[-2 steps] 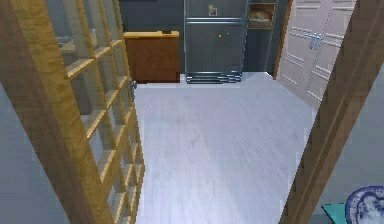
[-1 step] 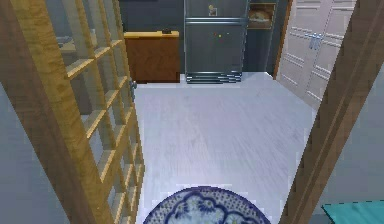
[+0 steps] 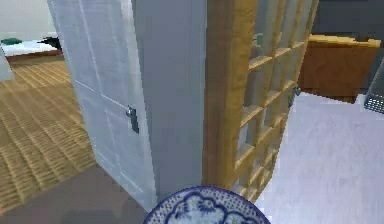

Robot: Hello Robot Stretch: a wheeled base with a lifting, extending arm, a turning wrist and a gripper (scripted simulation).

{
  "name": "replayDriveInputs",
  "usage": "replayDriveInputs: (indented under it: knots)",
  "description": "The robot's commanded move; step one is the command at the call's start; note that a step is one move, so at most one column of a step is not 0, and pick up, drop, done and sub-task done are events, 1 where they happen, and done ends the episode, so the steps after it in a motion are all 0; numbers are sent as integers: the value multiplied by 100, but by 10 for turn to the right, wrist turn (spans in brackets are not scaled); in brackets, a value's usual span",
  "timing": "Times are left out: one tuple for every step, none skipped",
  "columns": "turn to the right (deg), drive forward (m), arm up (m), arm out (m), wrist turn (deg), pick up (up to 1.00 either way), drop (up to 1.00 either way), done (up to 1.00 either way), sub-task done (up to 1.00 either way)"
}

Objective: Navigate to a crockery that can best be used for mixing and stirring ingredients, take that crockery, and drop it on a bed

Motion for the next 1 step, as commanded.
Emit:
replayDriveInputs:
  knots:
    - [-450, 0, 0, 0, 0, 0, 0, 0, 0]
